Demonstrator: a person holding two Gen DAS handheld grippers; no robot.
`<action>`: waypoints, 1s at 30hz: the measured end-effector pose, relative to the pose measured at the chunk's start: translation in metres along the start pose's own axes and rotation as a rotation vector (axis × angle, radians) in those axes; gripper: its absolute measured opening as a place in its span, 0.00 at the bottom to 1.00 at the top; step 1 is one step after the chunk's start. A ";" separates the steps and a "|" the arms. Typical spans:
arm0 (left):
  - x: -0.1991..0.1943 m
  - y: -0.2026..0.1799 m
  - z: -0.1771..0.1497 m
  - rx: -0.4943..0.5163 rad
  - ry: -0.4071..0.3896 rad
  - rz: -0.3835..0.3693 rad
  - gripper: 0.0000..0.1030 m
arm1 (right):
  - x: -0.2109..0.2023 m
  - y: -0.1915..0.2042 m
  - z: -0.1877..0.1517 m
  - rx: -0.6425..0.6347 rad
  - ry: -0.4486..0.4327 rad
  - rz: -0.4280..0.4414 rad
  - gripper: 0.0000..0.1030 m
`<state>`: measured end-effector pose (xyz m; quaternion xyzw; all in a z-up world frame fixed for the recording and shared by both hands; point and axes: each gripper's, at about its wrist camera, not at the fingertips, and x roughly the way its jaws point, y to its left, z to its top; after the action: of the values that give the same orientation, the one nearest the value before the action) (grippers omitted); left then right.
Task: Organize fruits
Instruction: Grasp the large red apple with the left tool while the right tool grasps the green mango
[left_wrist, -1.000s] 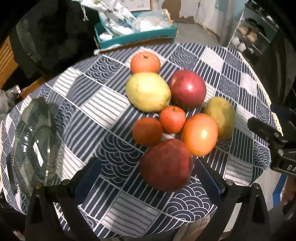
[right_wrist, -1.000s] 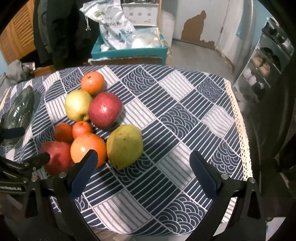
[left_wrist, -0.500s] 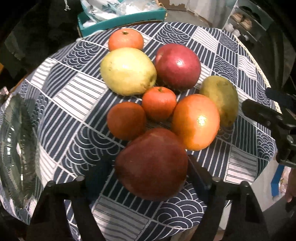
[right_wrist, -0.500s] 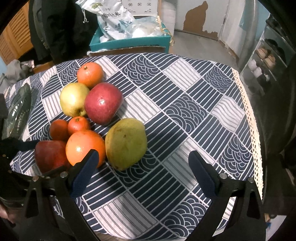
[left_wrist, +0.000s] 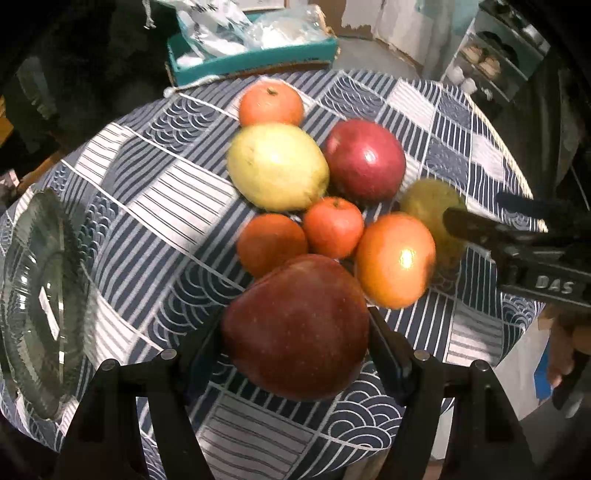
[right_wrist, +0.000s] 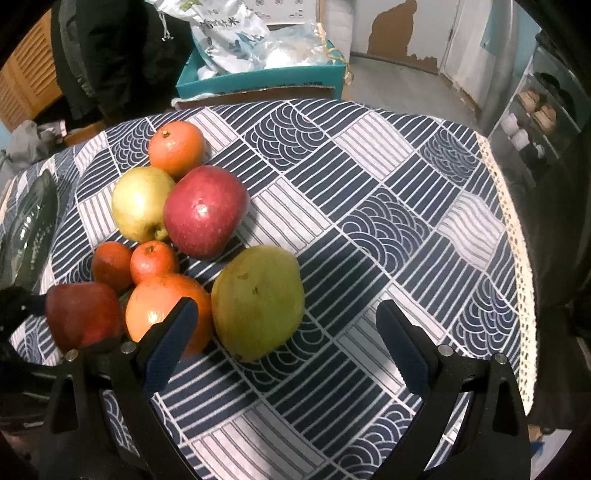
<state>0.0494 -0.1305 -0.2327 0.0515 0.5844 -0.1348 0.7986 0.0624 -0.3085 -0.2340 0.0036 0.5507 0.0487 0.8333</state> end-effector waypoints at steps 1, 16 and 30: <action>-0.003 0.003 0.002 -0.008 -0.013 0.006 0.73 | 0.002 0.000 0.001 0.007 0.004 0.008 0.94; -0.012 0.037 0.023 -0.075 -0.092 0.041 0.73 | 0.044 -0.015 0.010 0.188 0.122 0.108 0.88; -0.010 0.040 0.024 -0.075 -0.088 0.038 0.73 | 0.052 -0.014 0.010 0.275 0.178 0.207 0.63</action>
<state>0.0791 -0.0965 -0.2185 0.0266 0.5522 -0.1000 0.8273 0.0934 -0.3177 -0.2788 0.1698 0.6203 0.0586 0.7635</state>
